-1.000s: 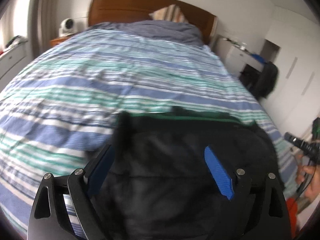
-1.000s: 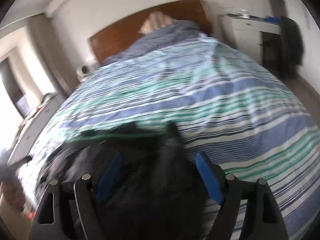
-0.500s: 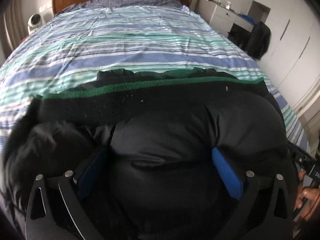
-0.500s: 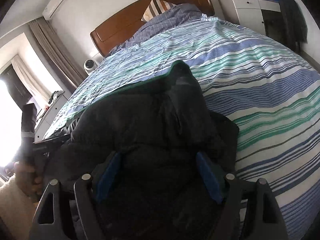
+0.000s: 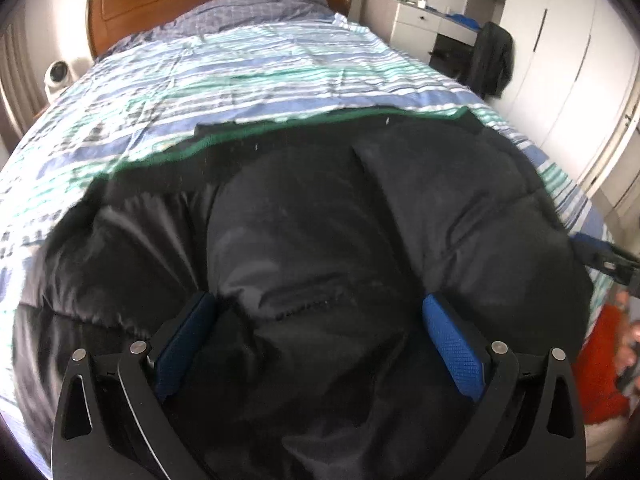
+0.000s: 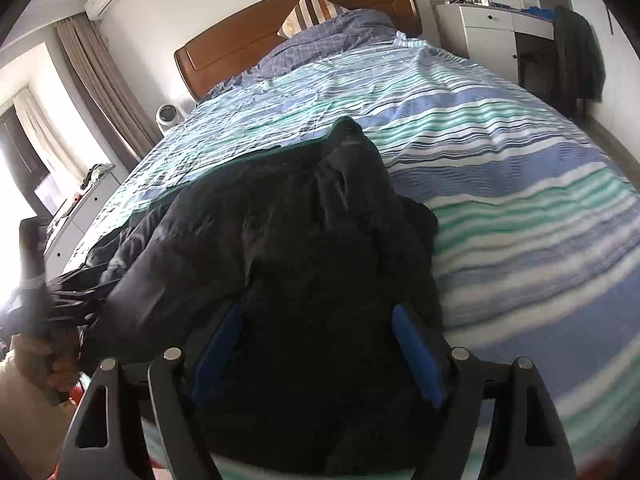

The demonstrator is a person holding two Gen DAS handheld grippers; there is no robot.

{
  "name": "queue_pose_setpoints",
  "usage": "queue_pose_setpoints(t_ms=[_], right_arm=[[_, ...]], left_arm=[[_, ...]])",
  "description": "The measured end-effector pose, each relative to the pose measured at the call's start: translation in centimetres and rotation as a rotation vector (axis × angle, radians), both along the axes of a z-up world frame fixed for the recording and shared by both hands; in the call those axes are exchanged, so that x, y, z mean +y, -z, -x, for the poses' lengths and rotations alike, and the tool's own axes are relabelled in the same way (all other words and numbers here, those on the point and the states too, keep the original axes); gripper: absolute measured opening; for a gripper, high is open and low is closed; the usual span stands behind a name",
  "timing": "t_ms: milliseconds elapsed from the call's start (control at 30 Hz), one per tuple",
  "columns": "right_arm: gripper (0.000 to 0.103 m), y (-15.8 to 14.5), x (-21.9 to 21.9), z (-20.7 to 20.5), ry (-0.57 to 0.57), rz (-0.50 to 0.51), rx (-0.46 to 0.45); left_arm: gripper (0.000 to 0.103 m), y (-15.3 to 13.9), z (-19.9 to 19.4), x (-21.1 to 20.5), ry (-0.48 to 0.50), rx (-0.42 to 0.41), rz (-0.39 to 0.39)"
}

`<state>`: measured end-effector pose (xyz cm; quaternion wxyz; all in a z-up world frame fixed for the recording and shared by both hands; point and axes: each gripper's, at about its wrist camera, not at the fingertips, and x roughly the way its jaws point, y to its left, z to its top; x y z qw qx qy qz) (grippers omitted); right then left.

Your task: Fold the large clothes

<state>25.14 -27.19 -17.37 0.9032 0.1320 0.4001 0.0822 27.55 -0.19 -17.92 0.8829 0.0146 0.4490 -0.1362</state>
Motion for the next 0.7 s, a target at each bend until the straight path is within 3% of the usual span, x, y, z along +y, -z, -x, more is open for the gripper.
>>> queue_pose_setpoints(t_ms=[200,333,467,567,700], right_arm=[[0.08,2.2,-0.8,1.4,0.036,-0.014,0.049],[0.08,1.0,-0.6,1.9,0.034,0.001,0.047],[0.08,-0.8,-0.1,3.6,0.004,-0.006,0.003],[0.08,-1.0,0.7,4.5,-0.02,0.001,-0.006],[0.08,0.0,1.9,4.5,-0.045,-0.002,0.023]], left_arm=[[0.102,1.7,-0.2,-0.6,-0.013,-0.027,-0.035],[0.102,0.4,0.7,-0.1,-0.01,0.0,-0.018],[0.102,-1.0,3.6,0.0,0.013,-0.025,0.003],[0.102,-0.4,4.5,0.2,0.011,-0.029,0.031],[0.102,1.0,4.1,-0.3,0.021,-0.043,-0.001]])
